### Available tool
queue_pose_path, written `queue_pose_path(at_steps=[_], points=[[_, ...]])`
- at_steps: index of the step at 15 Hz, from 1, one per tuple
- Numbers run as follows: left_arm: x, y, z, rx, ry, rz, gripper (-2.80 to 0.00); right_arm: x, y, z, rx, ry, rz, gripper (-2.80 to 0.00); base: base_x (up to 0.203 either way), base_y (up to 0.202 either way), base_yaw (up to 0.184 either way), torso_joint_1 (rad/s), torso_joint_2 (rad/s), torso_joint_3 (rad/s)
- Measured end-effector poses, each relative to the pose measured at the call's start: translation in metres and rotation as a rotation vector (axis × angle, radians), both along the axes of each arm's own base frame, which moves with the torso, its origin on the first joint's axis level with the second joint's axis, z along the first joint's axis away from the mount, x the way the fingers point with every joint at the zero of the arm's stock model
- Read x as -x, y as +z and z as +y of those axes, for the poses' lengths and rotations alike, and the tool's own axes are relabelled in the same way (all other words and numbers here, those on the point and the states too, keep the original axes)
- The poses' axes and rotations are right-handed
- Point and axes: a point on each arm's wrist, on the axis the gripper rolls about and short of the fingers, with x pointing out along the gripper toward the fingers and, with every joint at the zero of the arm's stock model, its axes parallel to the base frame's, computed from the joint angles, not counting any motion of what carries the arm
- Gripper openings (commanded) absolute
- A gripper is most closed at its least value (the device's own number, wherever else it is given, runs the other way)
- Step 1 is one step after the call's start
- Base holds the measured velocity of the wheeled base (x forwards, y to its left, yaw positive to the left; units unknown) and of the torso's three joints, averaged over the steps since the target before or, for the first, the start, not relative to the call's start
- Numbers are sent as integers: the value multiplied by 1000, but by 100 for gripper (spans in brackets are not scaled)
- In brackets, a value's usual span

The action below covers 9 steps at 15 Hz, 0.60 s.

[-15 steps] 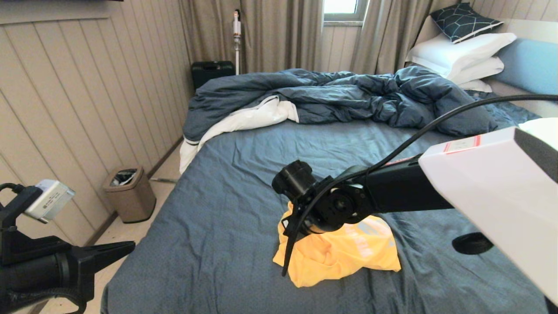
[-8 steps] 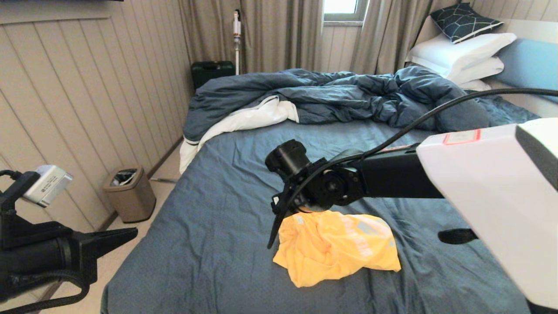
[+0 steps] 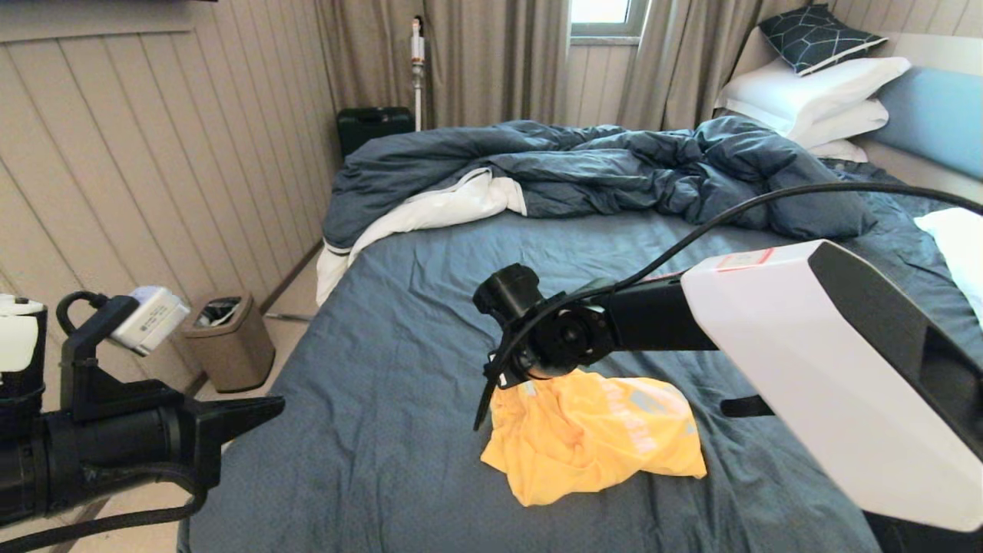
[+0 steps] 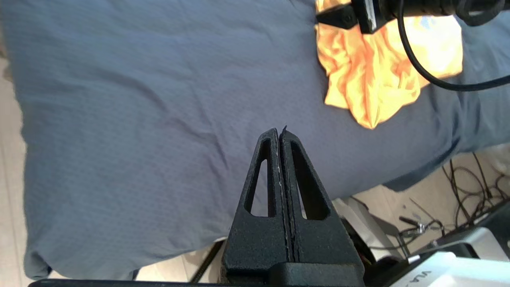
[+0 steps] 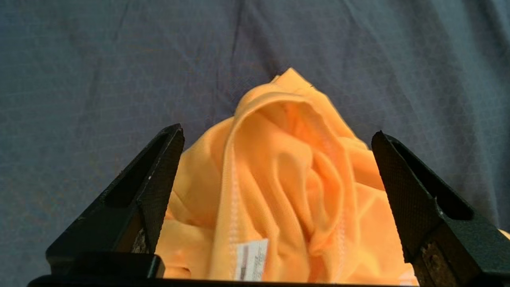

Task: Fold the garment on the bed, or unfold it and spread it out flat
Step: Unford the yellow T-shirt

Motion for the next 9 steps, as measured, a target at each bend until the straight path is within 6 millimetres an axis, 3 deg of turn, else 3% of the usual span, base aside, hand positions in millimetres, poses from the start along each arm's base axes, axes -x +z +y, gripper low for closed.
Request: queue_pose_path(at_steps=[2, 3, 9], points=[[-2, -3, -2, -4, -4, 14, -280, -3, -3, -3, 0, -14, 5, 0, 0, 0, 0, 0, 0, 0], [-3, -4, -2, -6, -5, 22, -280, -4, -4, -4, 0, -18, 8, -280, 0, 0, 0, 0, 0, 0], [-4, -9, -4, -14, -12, 43, -280, -8, -7, -11, 3, -40, 16, -280, 0, 0, 0, 0, 0, 0]])
